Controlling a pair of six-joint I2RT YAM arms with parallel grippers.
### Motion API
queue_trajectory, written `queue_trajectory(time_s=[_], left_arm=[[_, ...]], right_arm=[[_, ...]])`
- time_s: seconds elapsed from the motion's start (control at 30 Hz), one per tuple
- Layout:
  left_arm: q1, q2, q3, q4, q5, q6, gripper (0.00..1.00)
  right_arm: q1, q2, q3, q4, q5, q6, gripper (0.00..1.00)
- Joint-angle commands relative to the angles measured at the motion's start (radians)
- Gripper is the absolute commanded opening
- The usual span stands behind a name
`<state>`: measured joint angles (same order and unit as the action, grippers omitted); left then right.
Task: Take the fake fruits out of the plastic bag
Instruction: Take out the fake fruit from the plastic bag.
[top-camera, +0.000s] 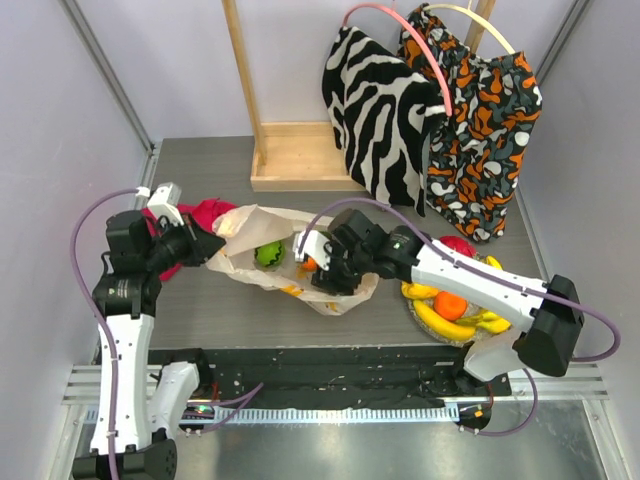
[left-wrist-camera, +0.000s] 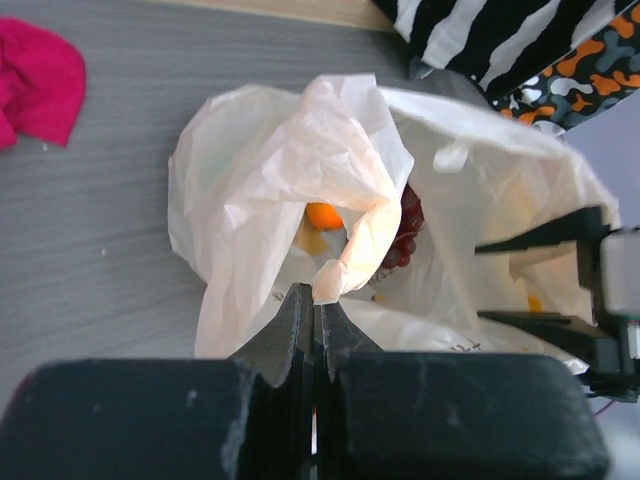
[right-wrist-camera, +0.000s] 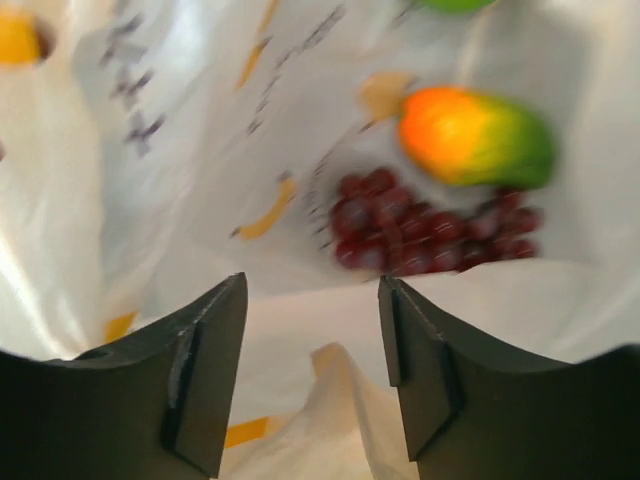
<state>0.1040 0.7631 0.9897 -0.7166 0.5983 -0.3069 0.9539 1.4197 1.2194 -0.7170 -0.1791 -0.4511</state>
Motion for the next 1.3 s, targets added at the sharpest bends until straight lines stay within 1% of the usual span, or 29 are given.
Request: queue_trajectory(time_s=[0.0, 0.03, 0.07, 0.1, 0.17, 0.27, 0.33, 0.37, 0.47, 0.53, 0.57, 0.6, 0.63, 0.67, 0.73, 0.8, 0.9, 0.93, 0.97, 1.0, 1.03, 1.07, 1.13, 1.27], left_arm=[[-0.003, -0.027, 0.007, -0.072, -0.087, -0.058, 0.0], [-0.001, -0.025, 0.041, -0.14, -0.156, -0.048, 0.0], [-0.003, -0.027, 0.056, -0.173, -0.166, -0.031, 0.0], [-0.004, -0.036, 0.067, -0.199, -0.157, -0.008, 0.0], [-0.003, -0.062, 0.06, -0.24, -0.099, 0.023, 0.0], [-0.003, -0.114, 0.009, -0.262, 0.006, 0.037, 0.0], [-0.003, -0.146, -0.003, -0.274, 0.012, 0.049, 0.0], [-0.003, -0.159, -0.009, -0.279, -0.001, 0.064, 0.0], [-0.003, -0.192, -0.02, -0.305, -0.009, 0.077, 0.0], [0.0, -0.203, -0.032, -0.326, -0.032, 0.068, 0.0], [-0.001, -0.212, -0.042, -0.333, -0.037, 0.063, 0.0], [0.002, -0.214, -0.06, -0.337, -0.055, 0.051, 0.0], [0.002, -0.215, -0.069, -0.333, -0.061, 0.046, 0.0], [0.003, -0.219, -0.075, -0.325, -0.063, 0.039, 0.0], [0.003, -0.219, -0.08, -0.275, -0.081, -0.012, 0.0], [0.011, -0.202, -0.082, -0.232, -0.059, -0.037, 0.0], [0.016, -0.191, -0.092, -0.199, -0.037, -0.063, 0.0], [0.016, -0.191, -0.092, -0.196, -0.034, -0.066, 0.0], [0.017, -0.191, -0.089, -0.196, -0.032, -0.064, 0.0], [0.02, -0.192, -0.085, -0.198, -0.032, -0.063, 0.0], [0.022, -0.196, -0.076, -0.198, -0.035, -0.061, 0.0], [0.023, -0.194, -0.059, -0.201, -0.04, -0.054, 0.0], [0.023, -0.193, -0.04, -0.196, -0.052, -0.052, 0.0], [0.025, -0.177, -0.031, -0.15, -0.094, -0.073, 0.0]], right_arm=[[-0.004, 0.085, 0.133, 0.18, 0.11, 0.014, 0.66], [-0.003, 0.114, 0.159, 0.191, 0.131, 0.031, 0.66], [-0.004, 0.151, 0.184, 0.203, 0.156, 0.054, 0.67], [-0.007, 0.209, 0.225, 0.221, 0.174, 0.074, 0.68], [-0.026, 0.255, 0.25, 0.24, 0.175, 0.115, 0.68], [-0.044, 0.312, 0.233, 0.272, 0.259, 0.144, 0.71], [-0.066, 0.338, 0.217, 0.298, 0.306, 0.179, 0.74], [-0.084, 0.346, 0.21, 0.309, 0.325, 0.215, 0.77], [-0.104, 0.367, 0.201, 0.33, 0.36, 0.229, 0.82], [-0.106, 0.377, 0.221, 0.324, 0.311, 0.238, 0.82], [-0.103, 0.389, 0.259, 0.315, 0.22, 0.258, 0.82], [-0.104, 0.4, 0.279, 0.303, 0.192, 0.285, 0.81], [-0.101, 0.412, 0.299, 0.298, 0.123, 0.308, 0.81], [-0.098, 0.438, 0.337, 0.298, 0.04, 0.331, 0.8], [-0.081, 0.461, 0.373, 0.292, -0.031, 0.374, 0.79], [-0.069, 0.501, 0.413, 0.291, -0.107, 0.406, 0.79], [-0.056, 0.56, 0.457, 0.289, -0.094, 0.457, 0.8], [-0.057, 0.571, 0.466, 0.291, -0.083, 0.51, 0.8], [-0.057, 0.581, 0.486, 0.287, -0.071, 0.522, 0.8], [-0.057, 0.599, 0.5, 0.266, -0.044, 0.54, 0.78], [-0.057, 0.604, 0.511, 0.252, 0.016, 0.58, 0.74], [-0.057, 0.607, 0.534, 0.213, 0.027, 0.589, 0.71], [-0.057, 0.592, 0.542, 0.185, 0.027, 0.606, 0.67], [-0.05, 0.533, 0.5, 0.153, 0.018, 0.62, 0.66]])
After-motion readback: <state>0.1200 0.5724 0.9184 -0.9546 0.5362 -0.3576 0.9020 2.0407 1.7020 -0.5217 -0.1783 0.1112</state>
